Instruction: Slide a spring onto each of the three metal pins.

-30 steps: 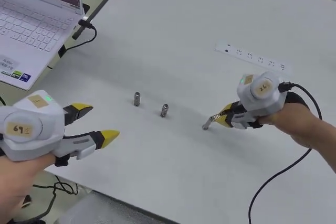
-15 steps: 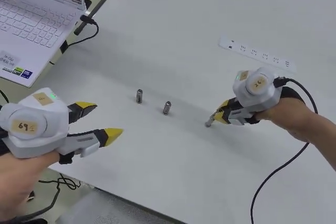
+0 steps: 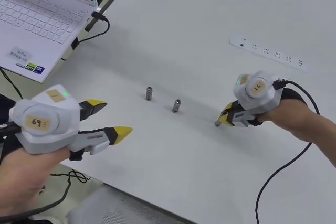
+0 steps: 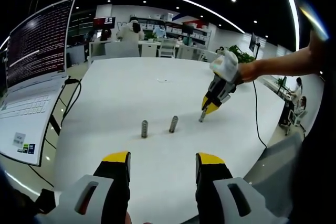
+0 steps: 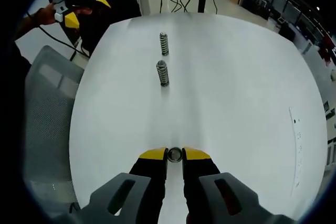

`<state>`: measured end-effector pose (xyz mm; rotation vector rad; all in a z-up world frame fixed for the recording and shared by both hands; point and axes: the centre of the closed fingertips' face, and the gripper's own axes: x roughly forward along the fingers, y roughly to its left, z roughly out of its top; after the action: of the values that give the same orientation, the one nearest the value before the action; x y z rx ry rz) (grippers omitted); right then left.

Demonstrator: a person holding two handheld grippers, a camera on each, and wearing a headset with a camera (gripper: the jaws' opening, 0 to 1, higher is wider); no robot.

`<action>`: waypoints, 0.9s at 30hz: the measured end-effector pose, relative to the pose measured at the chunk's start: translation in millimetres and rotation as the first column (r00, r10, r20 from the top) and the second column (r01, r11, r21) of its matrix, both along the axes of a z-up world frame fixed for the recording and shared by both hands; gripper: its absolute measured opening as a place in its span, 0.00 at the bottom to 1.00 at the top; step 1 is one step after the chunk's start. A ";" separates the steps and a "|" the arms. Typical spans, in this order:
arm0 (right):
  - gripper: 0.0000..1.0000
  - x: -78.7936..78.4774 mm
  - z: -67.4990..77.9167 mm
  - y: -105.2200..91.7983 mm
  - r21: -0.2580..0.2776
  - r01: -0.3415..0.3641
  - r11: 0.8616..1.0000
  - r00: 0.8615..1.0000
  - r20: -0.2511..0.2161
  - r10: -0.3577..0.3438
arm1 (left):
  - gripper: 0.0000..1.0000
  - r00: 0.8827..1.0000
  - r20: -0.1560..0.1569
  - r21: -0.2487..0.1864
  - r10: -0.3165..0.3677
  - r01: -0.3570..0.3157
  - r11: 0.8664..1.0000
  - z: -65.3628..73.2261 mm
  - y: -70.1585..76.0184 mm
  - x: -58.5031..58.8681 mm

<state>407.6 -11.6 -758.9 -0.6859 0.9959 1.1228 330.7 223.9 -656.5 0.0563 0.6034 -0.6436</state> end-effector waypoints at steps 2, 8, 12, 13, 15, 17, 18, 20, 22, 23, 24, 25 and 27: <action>0.09 -0.5 -2.8 -0.2 -0.003 -0.003 1.000 1.000 -0.004 0.003 | 0.44 1.000 -0.001 0.003 0.000 0.000 1.000 -0.6 1.1 -0.3; 0.09 -3.3 -11.5 0.4 -0.017 -0.013 1.000 1.000 -0.018 0.013 | 0.44 1.000 -0.003 0.007 0.011 -0.011 1.000 -0.8 6.1 -0.7; 0.09 -4.3 -13.7 1.9 -0.023 -0.019 1.000 1.000 -0.021 0.019 | 0.44 1.000 -0.005 0.008 0.015 -0.015 1.000 -1.1 8.2 -0.9; 0.09 -4.5 -13.7 2.2 -0.023 -0.019 1.000 1.000 -0.021 0.019 | 0.44 1.000 -0.005 0.009 0.014 -0.014 1.000 -1.0 8.5 -1.1; 0.09 -4.2 -13.8 2.1 -0.026 -0.018 0.999 1.000 -0.020 0.018 | 0.44 1.000 -0.003 0.010 0.013 -0.013 1.000 -0.6 8.7 -1.3; 0.10 -4.2 -11.5 2.3 -0.025 -0.014 1.000 1.000 -0.015 0.014 | 0.44 1.000 -0.003 0.010 0.010 -0.010 1.000 -0.4 8.3 -1.4; 0.11 -3.7 -10.2 1.8 -0.022 -0.006 1.000 1.000 -0.013 0.006 | 0.44 1.000 -0.003 0.011 0.007 -0.007 1.000 -0.3 7.9 -1.4; 0.13 -5.3 -8.4 0.3 -0.021 -0.002 1.000 1.000 -0.011 0.002 | 0.44 1.000 0.000 0.012 0.000 0.000 1.000 0.1 7.1 -0.7; 0.15 -7.4 -5.5 -2.3 -0.027 0.001 1.000 1.000 -0.001 -0.001 | 0.44 1.000 0.003 0.009 -0.007 0.007 1.000 0.7 5.8 0.5; 0.17 -8.1 -4.2 -3.9 -0.029 0.005 1.000 1.000 0.004 -0.005 | 0.44 1.000 0.004 0.009 -0.010 0.010 1.000 0.6 5.3 1.0; 0.18 -7.1 -4.5 -8.0 -0.034 0.014 0.999 1.000 0.011 -0.013 | 0.45 1.000 0.006 0.009 -0.015 0.015 1.000 0.7 4.5 1.4; 0.19 -7.3 -3.8 -10.9 -0.039 0.020 0.999 1.000 0.017 -0.019 | 0.45 1.000 0.006 0.009 -0.016 0.016 1.000 0.7 4.2 1.4; 0.22 -9.0 -1.5 -15.6 -0.043 0.035 0.998 0.999 0.027 -0.034 | 0.45 1.000 0.009 0.007 -0.023 0.023 1.000 1.3 2.7 1.4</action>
<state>398.6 -27.2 -760.4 -0.7138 1.0087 1.0625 332.1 226.5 -655.2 0.0725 0.5969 -0.6632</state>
